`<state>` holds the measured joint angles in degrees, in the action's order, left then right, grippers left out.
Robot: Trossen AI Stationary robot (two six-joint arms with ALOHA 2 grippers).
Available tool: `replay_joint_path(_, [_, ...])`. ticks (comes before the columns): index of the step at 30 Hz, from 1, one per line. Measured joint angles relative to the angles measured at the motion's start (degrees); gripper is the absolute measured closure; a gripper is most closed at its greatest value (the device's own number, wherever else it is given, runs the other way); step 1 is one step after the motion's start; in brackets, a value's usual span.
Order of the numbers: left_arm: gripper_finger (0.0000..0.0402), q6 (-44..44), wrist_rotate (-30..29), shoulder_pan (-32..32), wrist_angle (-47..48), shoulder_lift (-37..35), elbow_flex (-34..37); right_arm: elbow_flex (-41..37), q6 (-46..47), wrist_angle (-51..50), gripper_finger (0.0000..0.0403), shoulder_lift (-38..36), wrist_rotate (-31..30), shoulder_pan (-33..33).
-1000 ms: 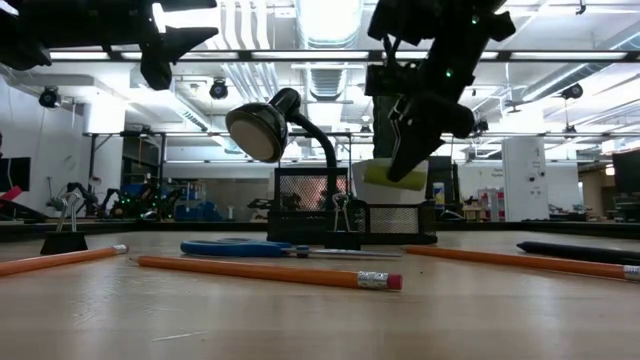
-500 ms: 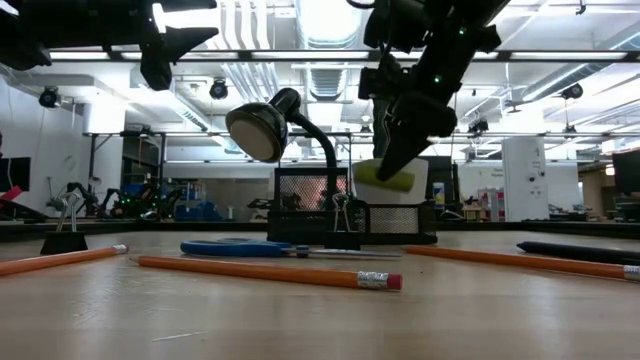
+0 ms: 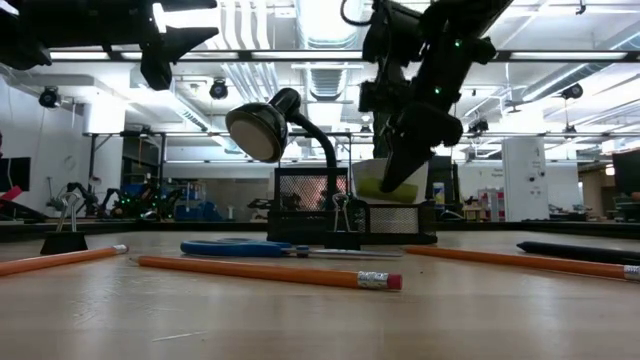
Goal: Pick and place office supplies into organizer
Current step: Put the green sticky notes into the mesh desk organizer
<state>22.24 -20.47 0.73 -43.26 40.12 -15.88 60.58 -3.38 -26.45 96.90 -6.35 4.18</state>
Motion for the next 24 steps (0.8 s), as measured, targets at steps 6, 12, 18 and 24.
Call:
replay_joint_path(6, [0.0233, 0.1, 0.0, 0.0, 0.0, 0.0, 0.0, 0.0, -0.1, 0.2, 0.0394, 2.5, 0.9, 0.0])
replay_joint_path(12, [0.0233, 0.1, 0.0, 0.0, -0.2, 0.0, 0.0, -0.1, 0.0, 0.2, 0.0394, 2.6, 0.8, 0.1])
replay_joint_path(18, [0.0233, 0.0, 0.0, 0.0, -0.3, 0.5, 0.0, -0.2, -0.1, 1.1, 0.0394, 3.6, 0.8, 0.2])
replay_joint_path(24, [0.0233, 0.0, 0.0, 0.0, -0.5, 0.4, 0.0, -0.2, 0.5, 2.5, 0.0394, 6.0, 0.6, 0.2])
